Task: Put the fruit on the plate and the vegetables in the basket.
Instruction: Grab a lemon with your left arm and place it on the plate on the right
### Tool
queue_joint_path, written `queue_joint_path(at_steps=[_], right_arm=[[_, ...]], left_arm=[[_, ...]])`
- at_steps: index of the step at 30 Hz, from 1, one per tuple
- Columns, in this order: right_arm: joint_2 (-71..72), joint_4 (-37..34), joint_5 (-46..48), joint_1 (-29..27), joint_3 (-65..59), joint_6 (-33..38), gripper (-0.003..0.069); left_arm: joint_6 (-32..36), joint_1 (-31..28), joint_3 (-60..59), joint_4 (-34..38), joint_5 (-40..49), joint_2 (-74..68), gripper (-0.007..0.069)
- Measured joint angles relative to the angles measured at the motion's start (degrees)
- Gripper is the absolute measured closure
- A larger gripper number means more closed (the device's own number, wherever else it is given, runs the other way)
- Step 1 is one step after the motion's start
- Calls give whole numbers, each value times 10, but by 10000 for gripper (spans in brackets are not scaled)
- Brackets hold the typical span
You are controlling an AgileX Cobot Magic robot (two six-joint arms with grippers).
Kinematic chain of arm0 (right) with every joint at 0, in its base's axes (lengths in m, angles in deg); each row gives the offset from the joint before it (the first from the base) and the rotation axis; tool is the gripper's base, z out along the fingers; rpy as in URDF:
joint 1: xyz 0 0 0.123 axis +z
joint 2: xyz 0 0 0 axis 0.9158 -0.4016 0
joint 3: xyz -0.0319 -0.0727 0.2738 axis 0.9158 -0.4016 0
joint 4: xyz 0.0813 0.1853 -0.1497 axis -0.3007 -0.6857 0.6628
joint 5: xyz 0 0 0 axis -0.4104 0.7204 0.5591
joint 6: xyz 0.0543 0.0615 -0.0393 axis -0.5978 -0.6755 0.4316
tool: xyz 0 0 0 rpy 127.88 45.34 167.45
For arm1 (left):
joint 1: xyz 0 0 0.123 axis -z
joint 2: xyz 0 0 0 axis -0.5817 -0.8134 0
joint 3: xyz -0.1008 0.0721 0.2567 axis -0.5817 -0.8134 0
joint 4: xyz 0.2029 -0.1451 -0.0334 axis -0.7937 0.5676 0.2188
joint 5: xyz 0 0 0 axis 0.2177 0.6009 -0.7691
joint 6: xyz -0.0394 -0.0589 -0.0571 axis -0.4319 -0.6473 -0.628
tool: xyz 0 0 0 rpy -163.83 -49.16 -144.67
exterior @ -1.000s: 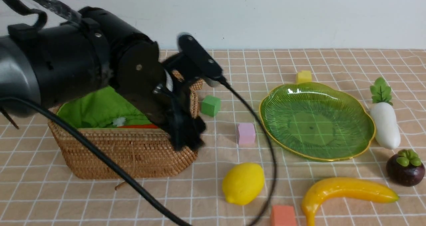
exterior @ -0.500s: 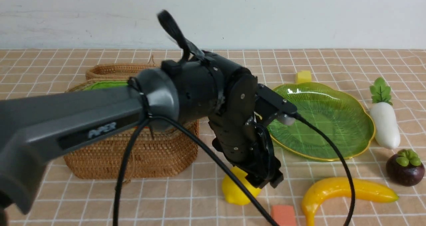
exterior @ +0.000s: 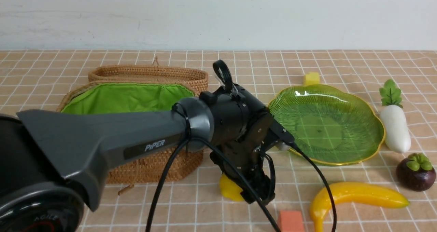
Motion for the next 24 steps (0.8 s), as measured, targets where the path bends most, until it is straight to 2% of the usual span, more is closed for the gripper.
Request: queue_joint_path(at_steps=[3,6,10,13,17,24], right_arm=[[0,47,-14,0,0,-52,473],[0,71,-33,0,0,-87,469],[0,66,-41,0,0,-98,468],[0,49,-36,0,0,-99,466],[0,46,-17,0,0,-100,466],[0,43,1,0,0,-107,463]], left_arm=[[-23,5,63,17,22,16,42],[-23,7,153,53,0,20,42],[-3,7,236,87,-50,-16,42],[1,8,303,92,-105,-96,42],[1,8,328,87,-171,-179,39],[1,8,330,70,-257,-228,-38]])
